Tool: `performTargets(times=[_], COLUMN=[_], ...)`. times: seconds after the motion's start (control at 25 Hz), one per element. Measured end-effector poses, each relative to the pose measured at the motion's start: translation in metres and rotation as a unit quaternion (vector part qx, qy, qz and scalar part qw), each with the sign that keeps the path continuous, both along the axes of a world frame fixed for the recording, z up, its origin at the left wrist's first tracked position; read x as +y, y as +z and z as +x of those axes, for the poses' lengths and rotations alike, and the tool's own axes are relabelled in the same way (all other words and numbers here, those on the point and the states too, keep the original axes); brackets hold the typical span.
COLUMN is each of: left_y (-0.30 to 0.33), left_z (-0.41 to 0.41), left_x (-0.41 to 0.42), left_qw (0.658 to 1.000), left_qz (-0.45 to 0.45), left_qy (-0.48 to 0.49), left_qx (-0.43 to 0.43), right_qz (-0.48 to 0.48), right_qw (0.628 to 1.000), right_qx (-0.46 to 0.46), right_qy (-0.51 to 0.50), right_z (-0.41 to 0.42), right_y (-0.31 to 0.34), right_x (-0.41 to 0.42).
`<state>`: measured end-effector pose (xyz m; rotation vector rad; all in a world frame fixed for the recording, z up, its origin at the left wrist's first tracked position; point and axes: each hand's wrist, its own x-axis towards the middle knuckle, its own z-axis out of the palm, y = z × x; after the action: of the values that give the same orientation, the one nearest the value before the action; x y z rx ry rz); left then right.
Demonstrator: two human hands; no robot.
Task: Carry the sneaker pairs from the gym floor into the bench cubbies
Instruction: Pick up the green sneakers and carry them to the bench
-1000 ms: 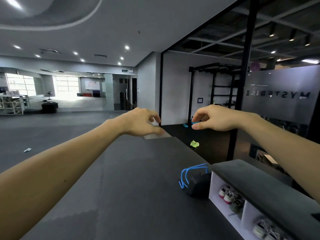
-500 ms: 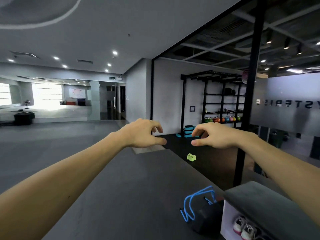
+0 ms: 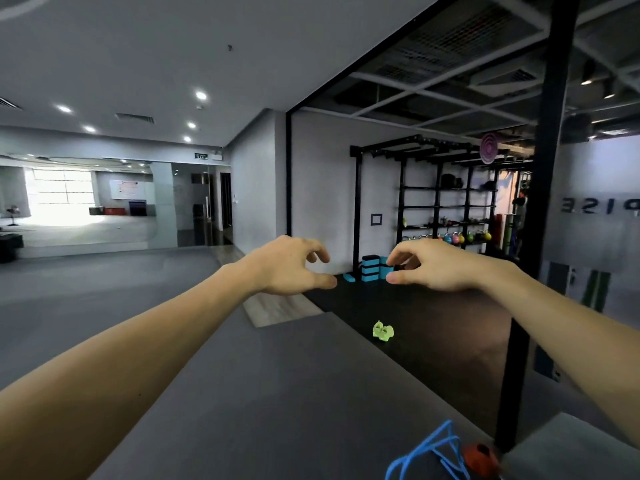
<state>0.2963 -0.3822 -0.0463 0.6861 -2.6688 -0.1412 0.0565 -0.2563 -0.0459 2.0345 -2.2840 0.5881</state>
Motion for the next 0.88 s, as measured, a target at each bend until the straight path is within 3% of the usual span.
performTargets(times=[0.32,0.52,0.88], left_y=[0.001,0.008,-0.016], left_z=[-0.109,-0.195,-0.384], left_x=[-0.247,-0.419,-0.64], left_qw=[1.0,0.999,0.994], left_qz=[-0.012,-0.002,-0.003], left_qy=[-0.009,-0.044,-0.11], left_qx=[0.011,-0.027,-0.016], right_qz=[0.025,0.058,0.044], right_qw=[1.0,0.998,0.993], right_qx=[0.007,-0.007,-0.015], right_qy=[-0.003,-0.032,-0.112], right_z=[-0.085,-0.161,-0.332], right_y=[-0.008,-0.004,-0.019], right_x=[-0.255,-0.403,-0.595])
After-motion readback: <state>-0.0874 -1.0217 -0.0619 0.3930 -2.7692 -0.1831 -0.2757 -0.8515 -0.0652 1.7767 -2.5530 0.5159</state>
